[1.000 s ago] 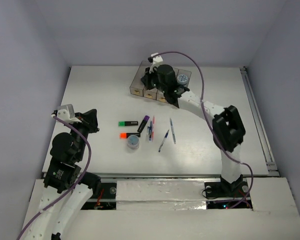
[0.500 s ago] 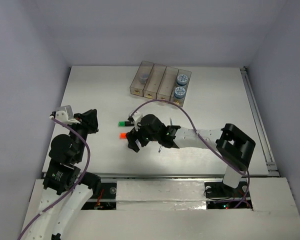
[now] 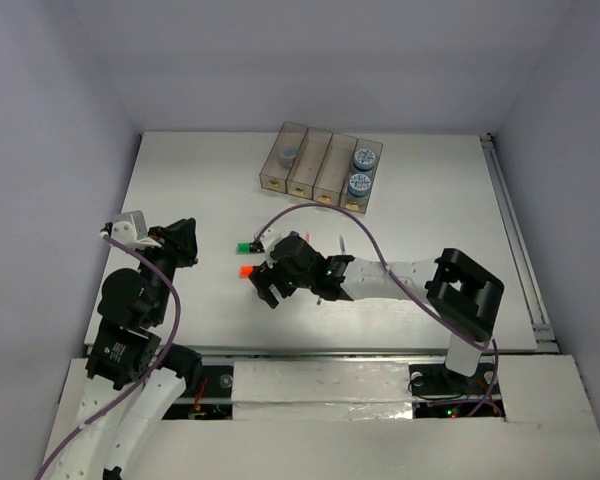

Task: Sort the stationery into containers
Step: Pick up the stationery from the center of the board, then place the stationery in the storage box.

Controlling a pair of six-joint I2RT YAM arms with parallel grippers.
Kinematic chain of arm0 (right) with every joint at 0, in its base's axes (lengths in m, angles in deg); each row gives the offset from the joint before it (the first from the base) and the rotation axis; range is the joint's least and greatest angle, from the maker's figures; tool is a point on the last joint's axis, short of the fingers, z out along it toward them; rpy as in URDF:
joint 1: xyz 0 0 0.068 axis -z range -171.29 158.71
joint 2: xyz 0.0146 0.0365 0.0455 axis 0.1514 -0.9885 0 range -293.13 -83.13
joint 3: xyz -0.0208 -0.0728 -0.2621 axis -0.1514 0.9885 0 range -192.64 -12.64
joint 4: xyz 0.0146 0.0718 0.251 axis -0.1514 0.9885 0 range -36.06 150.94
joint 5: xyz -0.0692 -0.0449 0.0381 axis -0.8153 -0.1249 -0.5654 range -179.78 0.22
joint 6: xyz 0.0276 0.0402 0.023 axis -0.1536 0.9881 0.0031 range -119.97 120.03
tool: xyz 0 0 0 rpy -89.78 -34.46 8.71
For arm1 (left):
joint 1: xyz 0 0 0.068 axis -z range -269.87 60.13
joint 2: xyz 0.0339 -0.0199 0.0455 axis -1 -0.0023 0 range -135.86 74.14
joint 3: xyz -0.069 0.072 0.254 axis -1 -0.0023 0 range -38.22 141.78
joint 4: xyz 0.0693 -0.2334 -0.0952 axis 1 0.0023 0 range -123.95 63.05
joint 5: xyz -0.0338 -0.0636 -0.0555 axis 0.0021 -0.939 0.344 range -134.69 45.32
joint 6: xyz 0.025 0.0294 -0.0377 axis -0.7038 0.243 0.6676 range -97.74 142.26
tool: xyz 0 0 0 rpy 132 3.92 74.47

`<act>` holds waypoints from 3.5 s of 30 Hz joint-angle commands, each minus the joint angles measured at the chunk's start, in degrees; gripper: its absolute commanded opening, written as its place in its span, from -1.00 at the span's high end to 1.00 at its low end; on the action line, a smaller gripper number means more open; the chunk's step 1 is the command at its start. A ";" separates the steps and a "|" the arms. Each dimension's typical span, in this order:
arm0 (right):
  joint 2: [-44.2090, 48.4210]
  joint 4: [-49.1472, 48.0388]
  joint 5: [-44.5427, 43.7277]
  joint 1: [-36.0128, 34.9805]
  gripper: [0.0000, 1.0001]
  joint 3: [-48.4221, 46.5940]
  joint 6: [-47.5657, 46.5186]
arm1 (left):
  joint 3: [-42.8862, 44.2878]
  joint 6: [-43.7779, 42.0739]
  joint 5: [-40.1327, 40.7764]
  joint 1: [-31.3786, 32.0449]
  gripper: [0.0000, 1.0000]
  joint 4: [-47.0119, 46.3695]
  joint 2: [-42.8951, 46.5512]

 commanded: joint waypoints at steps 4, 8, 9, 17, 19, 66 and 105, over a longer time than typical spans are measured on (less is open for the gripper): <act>-3.58 -1.48 -1.04 -1.28 -0.74 -4.61 -1.72 | 0.34 -0.27 -0.87 -0.25 0.66 -2.82 0.45; -5.95 -1.31 -2.09 -1.28 -0.70 -6.20 -1.98 | 0.34 -0.27 -0.60 -0.78 0.66 -2.82 0.53; -6.13 -1.40 -2.27 -1.28 -0.68 -6.29 -1.90 | 0.43 -0.35 -0.69 -0.78 0.66 -2.82 0.62; -4.65 -1.05 -3.15 -1.81 -0.13 -5.77 -1.72 | 0.52 -0.53 -0.60 -0.78 0.66 -2.82 0.71; -1.14 -1.13 -2.19 -1.81 0.02 -5.32 -1.20 | 0.43 -0.53 -0.78 -0.78 0.66 -2.82 0.71; -39.18 4.93 -1.30 25.79 0.12 -64.82 -5.41 | 0.34 -0.79 -1.57 -0.78 0.64 -2.91 0.18; -16.42 14.25 18.91 13.13 0.10 -33.18 -23.52 | 0.43 -0.44 -1.30 -1.30 0.85 -2.91 -0.96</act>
